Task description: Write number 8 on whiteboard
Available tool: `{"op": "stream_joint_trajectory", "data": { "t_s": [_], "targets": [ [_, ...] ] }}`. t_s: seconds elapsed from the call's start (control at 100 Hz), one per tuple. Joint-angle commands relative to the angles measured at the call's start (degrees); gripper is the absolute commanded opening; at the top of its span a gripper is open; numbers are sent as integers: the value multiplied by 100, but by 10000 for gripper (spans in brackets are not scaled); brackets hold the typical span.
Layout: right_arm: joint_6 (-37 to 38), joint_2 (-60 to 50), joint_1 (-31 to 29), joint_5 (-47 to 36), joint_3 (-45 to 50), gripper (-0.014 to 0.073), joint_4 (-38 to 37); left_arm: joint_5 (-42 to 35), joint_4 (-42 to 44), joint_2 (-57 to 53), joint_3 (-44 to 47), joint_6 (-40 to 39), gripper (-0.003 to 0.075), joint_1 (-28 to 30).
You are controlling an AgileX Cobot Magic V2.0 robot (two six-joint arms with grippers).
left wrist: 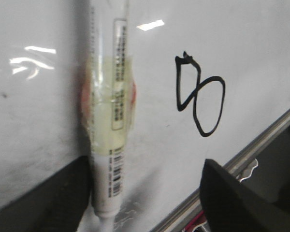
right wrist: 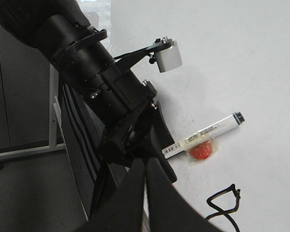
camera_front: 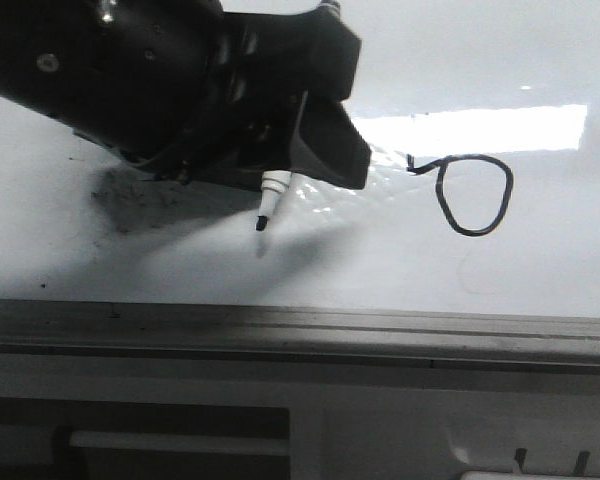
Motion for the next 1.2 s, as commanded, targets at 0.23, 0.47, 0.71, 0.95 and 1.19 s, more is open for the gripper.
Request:
{"op": "stream_joint_trajectory", "data": {
  "t_s": [0.23,0.47,0.71,0.95,1.19],
  "targets": [
    [-6,-12,-42,-491,-143,-43,-50,-874,-132,-589,-56,10,585,219],
    [-6,-579,-42,-183,-143,-43,-121,-850,-125,-2081,279,20,502,219],
    [-6,-1574,-42,791,44,-43,-643,-487,-27,-3812,1199,20,221,219],
    [-6,-2495,-42,1025,344,-43,-452,-381,-27,-4709,1925,20,-20,219],
    [-6,-2615,-42,1110,344,-43,-74,-367,-27,-4768,2082,20,-20,219]
  ]
}}
